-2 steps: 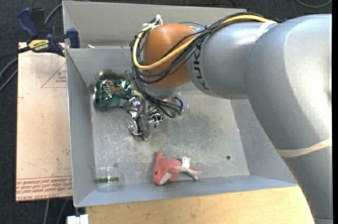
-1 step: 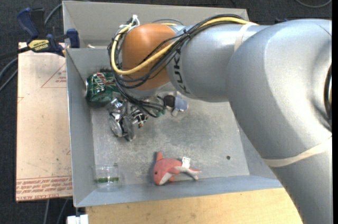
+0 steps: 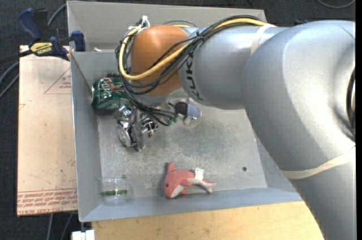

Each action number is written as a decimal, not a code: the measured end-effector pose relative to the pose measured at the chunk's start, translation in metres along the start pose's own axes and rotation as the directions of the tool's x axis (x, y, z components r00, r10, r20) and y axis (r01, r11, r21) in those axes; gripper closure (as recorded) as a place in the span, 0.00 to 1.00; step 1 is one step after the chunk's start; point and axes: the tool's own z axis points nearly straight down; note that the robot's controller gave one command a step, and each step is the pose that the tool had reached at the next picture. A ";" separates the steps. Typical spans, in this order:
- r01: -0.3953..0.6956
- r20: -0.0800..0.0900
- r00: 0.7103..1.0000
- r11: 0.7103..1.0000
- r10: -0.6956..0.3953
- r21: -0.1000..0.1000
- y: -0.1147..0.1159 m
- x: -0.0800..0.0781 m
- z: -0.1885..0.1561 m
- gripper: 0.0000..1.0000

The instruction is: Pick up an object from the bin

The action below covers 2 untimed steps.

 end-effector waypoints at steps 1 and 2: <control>0.000 0.000 1.000 1.000 0.000 0.000 0.000 0.000 0.000 1.00; 0.000 0.001 1.000 1.000 0.000 0.001 -0.001 0.000 0.000 0.00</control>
Offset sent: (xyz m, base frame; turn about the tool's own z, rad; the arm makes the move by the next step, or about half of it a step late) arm 0.0000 0.0000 0.0000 0.0000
